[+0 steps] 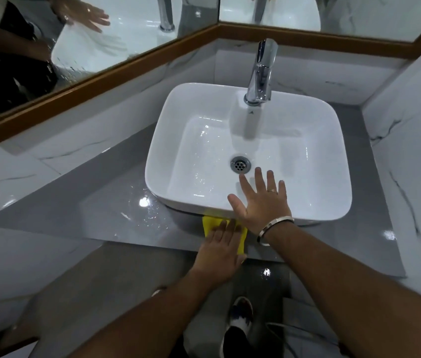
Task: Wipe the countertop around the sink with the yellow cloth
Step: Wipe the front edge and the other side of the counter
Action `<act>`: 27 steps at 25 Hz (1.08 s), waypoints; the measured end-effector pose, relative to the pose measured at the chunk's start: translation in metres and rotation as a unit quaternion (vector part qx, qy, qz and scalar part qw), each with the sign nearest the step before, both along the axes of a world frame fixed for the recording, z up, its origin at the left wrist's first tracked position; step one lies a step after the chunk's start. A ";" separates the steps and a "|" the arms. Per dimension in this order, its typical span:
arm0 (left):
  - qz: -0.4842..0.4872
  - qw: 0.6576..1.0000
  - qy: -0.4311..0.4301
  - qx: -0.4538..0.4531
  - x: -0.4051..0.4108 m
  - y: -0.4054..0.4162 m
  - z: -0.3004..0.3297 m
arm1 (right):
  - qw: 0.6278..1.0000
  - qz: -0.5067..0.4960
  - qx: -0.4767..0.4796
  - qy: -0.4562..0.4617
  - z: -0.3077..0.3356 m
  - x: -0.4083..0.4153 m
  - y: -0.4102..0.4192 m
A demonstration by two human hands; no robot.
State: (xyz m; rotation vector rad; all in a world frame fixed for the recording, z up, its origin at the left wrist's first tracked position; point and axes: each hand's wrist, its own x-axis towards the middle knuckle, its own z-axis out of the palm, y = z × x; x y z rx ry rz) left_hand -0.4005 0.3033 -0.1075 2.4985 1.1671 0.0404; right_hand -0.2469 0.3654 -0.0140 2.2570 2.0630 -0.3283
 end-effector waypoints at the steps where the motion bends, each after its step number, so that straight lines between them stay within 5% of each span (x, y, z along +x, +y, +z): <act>1: -0.015 0.999 0.028 -0.035 0.001 0.008 -0.006 | 1.000 -0.002 -0.006 0.005 0.000 0.002 0.000; 4: -0.042 0.997 0.069 0.015 -0.085 0.024 -0.024 | 1.000 0.000 -0.018 0.009 0.001 0.003 0.002; 7: 0.061 0.990 0.068 0.103 -0.169 0.060 -0.015 | 1.000 0.008 -0.016 -0.010 0.002 -0.001 0.003; 13: 0.017 0.999 0.027 0.029 -0.088 0.031 -0.017 | 0.999 0.035 -0.018 0.000 0.003 -0.038 0.020; 18: 0.276 0.959 0.048 0.027 -0.236 0.075 -0.023 | 0.993 0.085 -0.025 0.079 -0.002 -0.124 0.053; 23: -0.068 0.997 -0.011 0.041 -0.226 0.086 -0.031 | 0.996 0.052 -0.020 0.075 -0.004 -0.131 0.062; 27: -0.014 0.996 -0.020 0.081 -0.207 0.136 -0.034 | 0.996 0.064 -0.034 0.056 -0.002 -0.130 0.065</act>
